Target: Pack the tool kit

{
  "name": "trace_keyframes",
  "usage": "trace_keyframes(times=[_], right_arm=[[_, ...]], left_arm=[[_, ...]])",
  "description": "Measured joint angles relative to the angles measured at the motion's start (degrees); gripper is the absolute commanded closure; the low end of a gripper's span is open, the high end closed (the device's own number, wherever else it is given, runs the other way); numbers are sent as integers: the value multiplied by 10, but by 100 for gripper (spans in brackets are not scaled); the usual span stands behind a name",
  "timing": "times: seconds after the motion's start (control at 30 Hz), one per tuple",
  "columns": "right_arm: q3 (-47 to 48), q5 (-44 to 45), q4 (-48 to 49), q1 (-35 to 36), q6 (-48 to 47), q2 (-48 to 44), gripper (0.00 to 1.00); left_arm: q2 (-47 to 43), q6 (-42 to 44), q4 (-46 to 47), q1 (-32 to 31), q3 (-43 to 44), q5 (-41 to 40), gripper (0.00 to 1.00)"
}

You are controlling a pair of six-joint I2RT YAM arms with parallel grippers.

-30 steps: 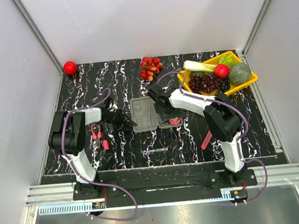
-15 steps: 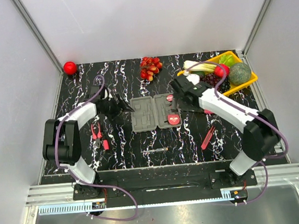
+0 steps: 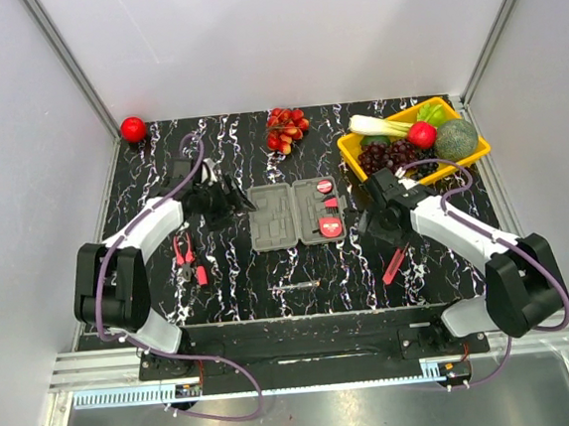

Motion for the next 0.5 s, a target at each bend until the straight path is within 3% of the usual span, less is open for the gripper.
trace_keyframes(times=[0.23, 0.5], right_arm=[[23, -130, 125, 12, -97, 36, 59], [159, -158, 163, 50, -161, 203, 80]], left_arm=[[0, 22, 2, -52, 6, 6, 46], [17, 33, 7, -55, 12, 30, 48]])
